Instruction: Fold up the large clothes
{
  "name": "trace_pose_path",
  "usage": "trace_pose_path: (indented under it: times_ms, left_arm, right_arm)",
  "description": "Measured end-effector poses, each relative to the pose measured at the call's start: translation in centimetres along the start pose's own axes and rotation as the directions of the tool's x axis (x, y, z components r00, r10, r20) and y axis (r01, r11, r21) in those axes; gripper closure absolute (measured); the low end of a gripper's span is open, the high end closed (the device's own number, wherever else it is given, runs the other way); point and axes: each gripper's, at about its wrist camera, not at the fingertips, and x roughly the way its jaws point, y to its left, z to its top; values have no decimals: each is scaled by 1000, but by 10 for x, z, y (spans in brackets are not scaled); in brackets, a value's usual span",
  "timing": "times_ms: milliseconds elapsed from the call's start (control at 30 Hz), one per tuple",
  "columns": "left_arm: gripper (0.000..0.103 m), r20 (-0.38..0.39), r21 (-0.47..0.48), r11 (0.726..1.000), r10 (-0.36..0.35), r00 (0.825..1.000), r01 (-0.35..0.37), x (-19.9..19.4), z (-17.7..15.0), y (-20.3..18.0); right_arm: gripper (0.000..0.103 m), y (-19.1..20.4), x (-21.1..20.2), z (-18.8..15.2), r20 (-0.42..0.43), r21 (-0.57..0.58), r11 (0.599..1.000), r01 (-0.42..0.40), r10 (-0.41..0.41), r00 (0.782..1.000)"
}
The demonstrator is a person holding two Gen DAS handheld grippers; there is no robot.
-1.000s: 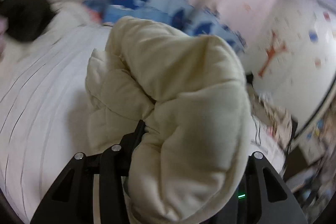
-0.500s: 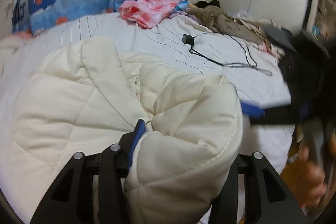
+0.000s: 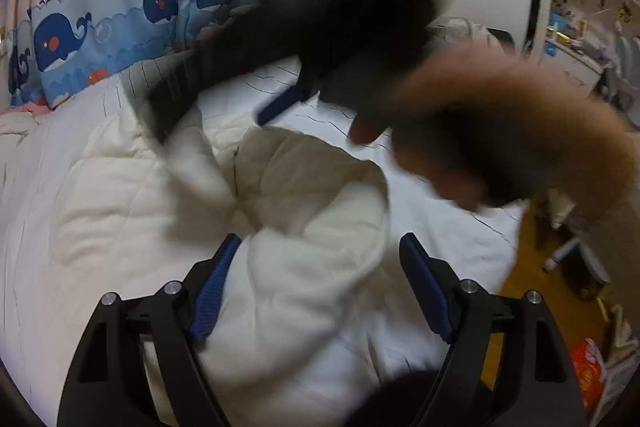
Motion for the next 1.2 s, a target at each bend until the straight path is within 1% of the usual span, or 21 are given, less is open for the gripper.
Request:
trace_pose_path:
  times_ms: [33,100,167,200,267,300,333,400,467,500,533,567,667,700,800,900,967,1000,1067,1133,1200]
  left_arm:
    - [26,14,-16,999,-45,999,45,-20,-3,6]
    - [25,59,-95,989,-105,993,110,-59,-9,32]
    - [18,97,-181,980,-72,993,88,-83,-15,66]
    - [15,110,-270,961,-34,993,63,-93,-21,99]
    - [15,94,-427,904,5,996,36,-93,-30,149]
    - [15,84,-530,846,-6,996,50,-86,-39,182]
    - [15,74,-594,802,-28,997,67,-77,-47,204]
    - [15,50,-670,738,-60,997,78,-56,-59,230]
    - [13,8,-732,673,-143,990,103,-16,-73,245]
    - [6,16,-774,612,-238,971,163,9,-80,248]
    - [6,46,-801,560,-293,955,211,23,-86,245]
    - [6,42,-797,570,-276,960,198,26,-85,241]
    - [8,8,-710,684,-226,974,164,14,-63,222]
    - [13,-3,-664,733,-205,979,152,4,-54,216]
    - [17,-9,-591,799,-147,989,113,-27,-38,218]
    - [18,-28,-496,868,-3,1000,-11,-87,-32,229]
    - [18,-63,-470,878,69,996,-90,-112,-37,243]
    - [18,-103,-473,870,105,989,-141,-124,-49,252]
    - [18,-182,-506,841,113,977,-192,-125,-73,269]
    - [17,-250,-543,803,126,960,-247,-113,-112,285]
    - [16,-209,-574,784,137,968,-235,-115,-129,290]
  right_arm:
    - [6,7,15,-5,-33,-51,994,97,-99,995]
    - [6,10,24,-15,-35,-50,987,151,-153,988]
    - [6,8,20,-24,-24,-46,979,198,-200,980]
    - [6,8,19,-28,-27,-51,971,234,-236,971]
    - [6,5,19,-36,-56,-64,949,310,-313,948]
    - [6,1,24,-40,-80,-55,953,296,-300,951]
    - [6,-4,27,-43,-88,-25,965,259,-260,961]
    - [6,-11,25,-47,-71,10,972,234,-233,970]
    - [6,-8,20,-51,-40,34,973,230,-228,973]
    - [6,-6,21,-53,-35,38,972,234,-232,972]
    - [6,-4,25,-55,-34,34,967,252,-251,967]
    - [6,-2,29,-57,-33,36,965,259,-258,966]
    - [6,0,40,-52,-6,44,973,229,-229,973]
    - [6,4,42,-48,12,42,974,221,-222,975]
    - [7,25,45,-37,56,48,987,152,-155,986]
    - [9,68,50,-25,115,13,998,57,-58,992]
    - [9,103,58,-18,142,-32,999,10,-6,990]
    - [9,120,67,-16,128,-60,998,-6,14,992]
    - [7,150,92,-14,59,-123,992,9,-1,998]
    - [7,156,104,-14,26,-153,988,31,-27,999]
    - [7,142,100,-17,2,-84,996,-14,14,1000]
